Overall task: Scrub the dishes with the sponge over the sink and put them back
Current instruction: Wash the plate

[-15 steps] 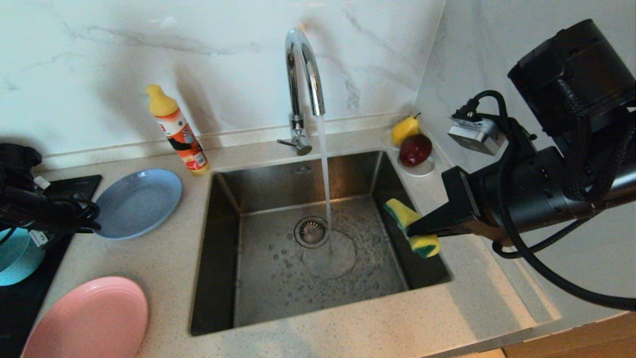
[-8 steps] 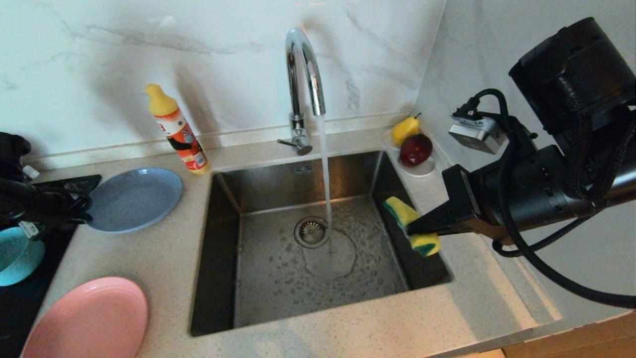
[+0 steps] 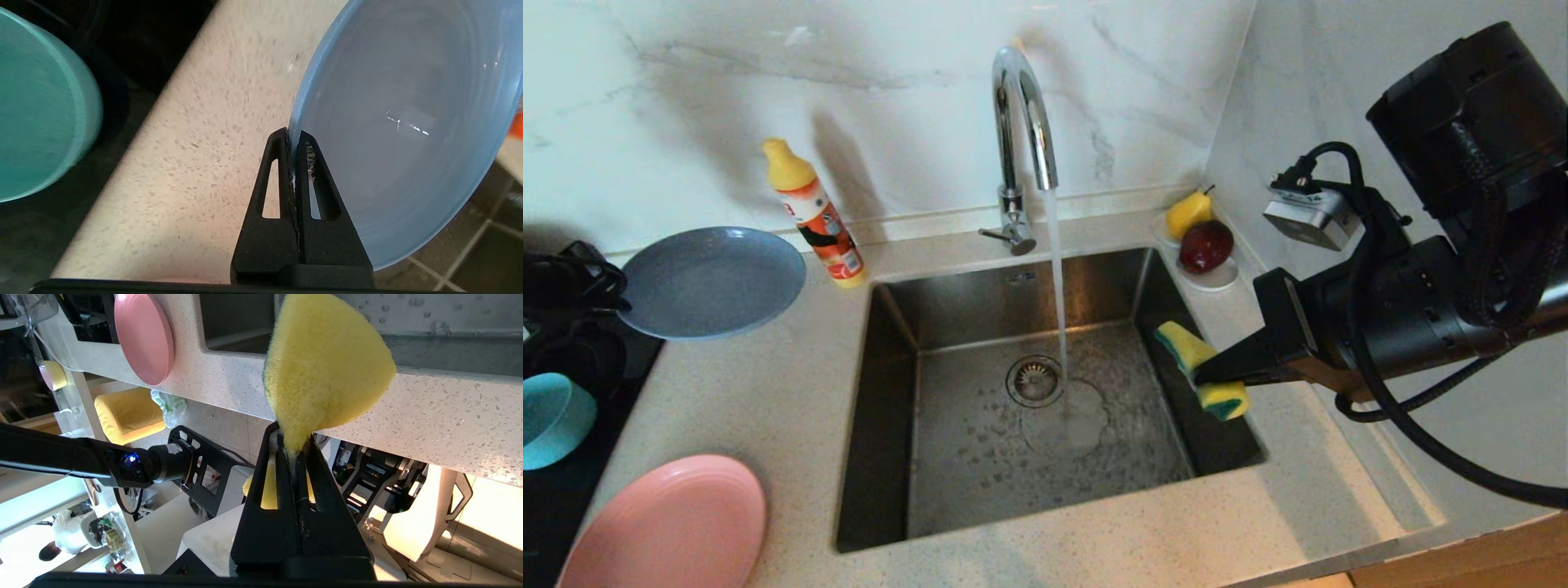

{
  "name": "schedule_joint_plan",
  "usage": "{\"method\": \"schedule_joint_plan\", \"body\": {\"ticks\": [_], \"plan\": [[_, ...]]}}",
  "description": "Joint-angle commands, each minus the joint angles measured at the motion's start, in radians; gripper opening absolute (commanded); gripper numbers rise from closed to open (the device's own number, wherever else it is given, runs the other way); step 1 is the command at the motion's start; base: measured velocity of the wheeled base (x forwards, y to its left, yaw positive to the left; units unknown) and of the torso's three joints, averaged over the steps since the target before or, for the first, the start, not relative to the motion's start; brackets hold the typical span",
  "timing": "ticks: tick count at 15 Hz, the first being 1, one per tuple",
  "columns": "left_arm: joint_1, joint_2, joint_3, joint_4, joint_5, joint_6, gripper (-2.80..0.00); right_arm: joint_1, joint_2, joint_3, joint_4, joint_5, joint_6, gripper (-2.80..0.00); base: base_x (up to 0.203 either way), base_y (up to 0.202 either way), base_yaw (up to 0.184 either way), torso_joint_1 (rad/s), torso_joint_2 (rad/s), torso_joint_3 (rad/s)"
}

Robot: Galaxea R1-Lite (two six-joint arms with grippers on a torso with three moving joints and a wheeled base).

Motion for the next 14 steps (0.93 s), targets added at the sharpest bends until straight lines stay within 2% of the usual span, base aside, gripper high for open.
{"method": "schedule_joint_plan", "body": {"ticks": [1,8,11,14], "plan": [[0.007,-0.064,0.001,0.000,0.004,-0.002,-2.80,0.001,-0.003,0.000,0.004,0.001,0.003,-2.80,0.000,0.000,0.000,0.000,0.00,0.000],[0.041,-0.140,0.009,0.008,0.005,0.035,-2.80,0.001,0.000,0.002,0.004,0.001,0.003,-2.80,0.000,0.000,0.000,0.000,0.00,0.000],[0.043,-0.177,0.022,0.093,0.004,0.078,-2.80,0.000,-0.002,0.000,0.004,0.001,0.003,-2.80,0.000,0.000,0.000,0.000,0.00,0.000],[0.043,-0.239,0.066,0.131,0.002,0.114,-2.80,-0.001,-0.002,0.000,0.004,0.001,0.003,-2.80,0.000,0.000,0.000,0.000,0.00,0.000]]}}
